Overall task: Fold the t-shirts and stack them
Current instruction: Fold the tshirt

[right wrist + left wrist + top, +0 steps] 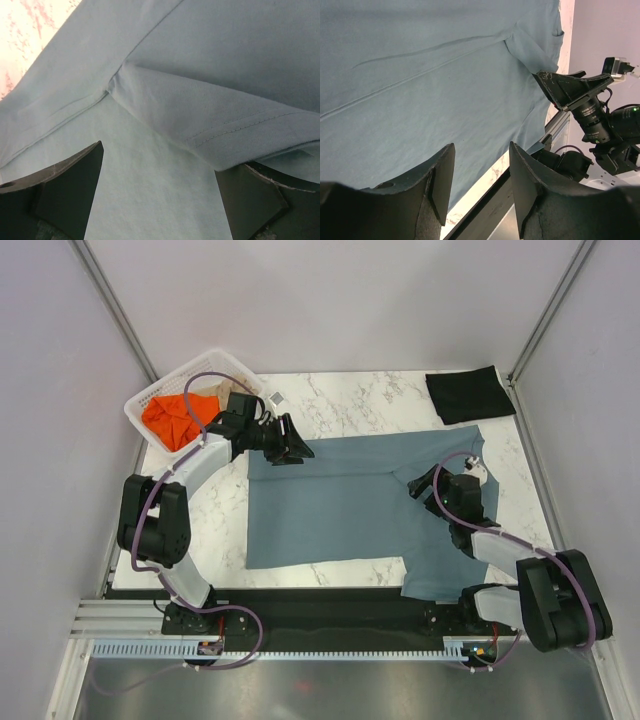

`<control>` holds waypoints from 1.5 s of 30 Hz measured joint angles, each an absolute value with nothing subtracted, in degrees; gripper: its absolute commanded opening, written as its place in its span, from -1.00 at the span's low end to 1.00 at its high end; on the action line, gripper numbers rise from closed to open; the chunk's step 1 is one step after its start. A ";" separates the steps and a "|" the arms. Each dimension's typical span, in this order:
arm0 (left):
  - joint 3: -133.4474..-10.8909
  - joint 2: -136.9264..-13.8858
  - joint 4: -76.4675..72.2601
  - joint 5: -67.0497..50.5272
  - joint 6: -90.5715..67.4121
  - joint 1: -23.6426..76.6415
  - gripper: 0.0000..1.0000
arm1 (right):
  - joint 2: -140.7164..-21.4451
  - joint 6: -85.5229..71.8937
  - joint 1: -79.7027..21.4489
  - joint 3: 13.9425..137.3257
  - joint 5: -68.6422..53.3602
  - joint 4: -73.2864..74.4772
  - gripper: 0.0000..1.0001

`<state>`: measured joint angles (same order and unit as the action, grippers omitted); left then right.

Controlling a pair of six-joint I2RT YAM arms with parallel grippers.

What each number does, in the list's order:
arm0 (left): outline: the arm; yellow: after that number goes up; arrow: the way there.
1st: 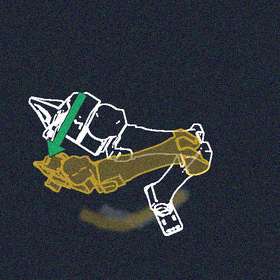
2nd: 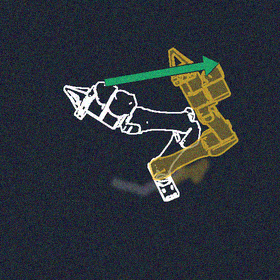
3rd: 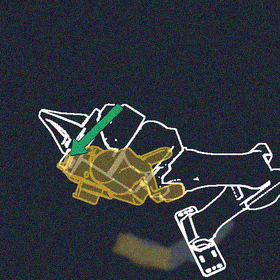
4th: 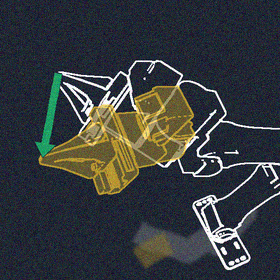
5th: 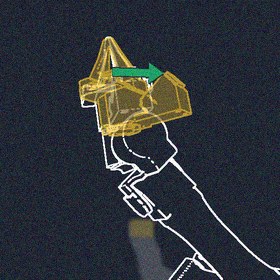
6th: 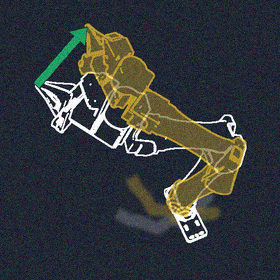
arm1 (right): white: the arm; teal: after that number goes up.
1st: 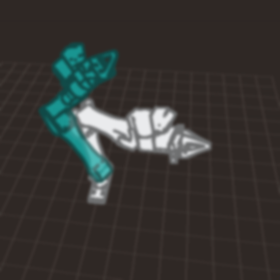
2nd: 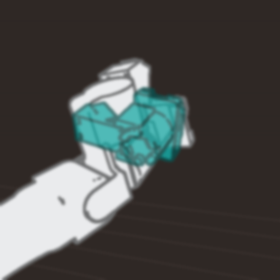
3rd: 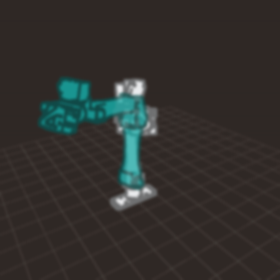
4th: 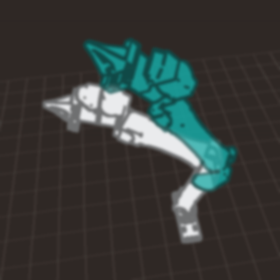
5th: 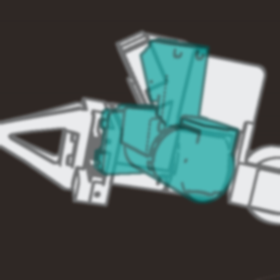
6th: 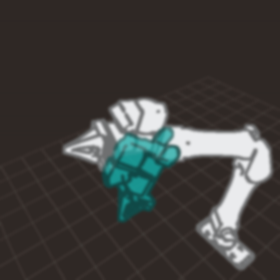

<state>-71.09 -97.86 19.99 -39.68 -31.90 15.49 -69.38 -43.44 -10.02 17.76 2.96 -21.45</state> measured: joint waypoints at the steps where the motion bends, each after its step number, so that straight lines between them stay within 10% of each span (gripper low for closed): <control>1: -71.09 -97.86 19.97 -39.72 -31.92 15.49 0.10 | -70.46 -43.35 -10.02 18.11 2.98 -21.43 0.94; 23: -71.24 -97.86 19.59 -40.62 -31.97 15.42 0.08 | -74.56 -38.94 -10.41 20.38 -2.46 -24.16 0.89; 41: -70.54 -97.82 18.83 -40.53 -33.12 15.14 0.08 | -47.57 -53.36 -10.66 21.78 -0.30 -5.82 0.76; 45: -69.38 -97.82 18.57 -40.53 -33.21 15.22 0.08 | -52.86 -51.44 -10.66 29.19 3.73 2.48 0.01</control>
<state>-69.38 -97.82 18.57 -40.53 -33.21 15.22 -52.86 -51.44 -10.66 29.19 3.73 2.48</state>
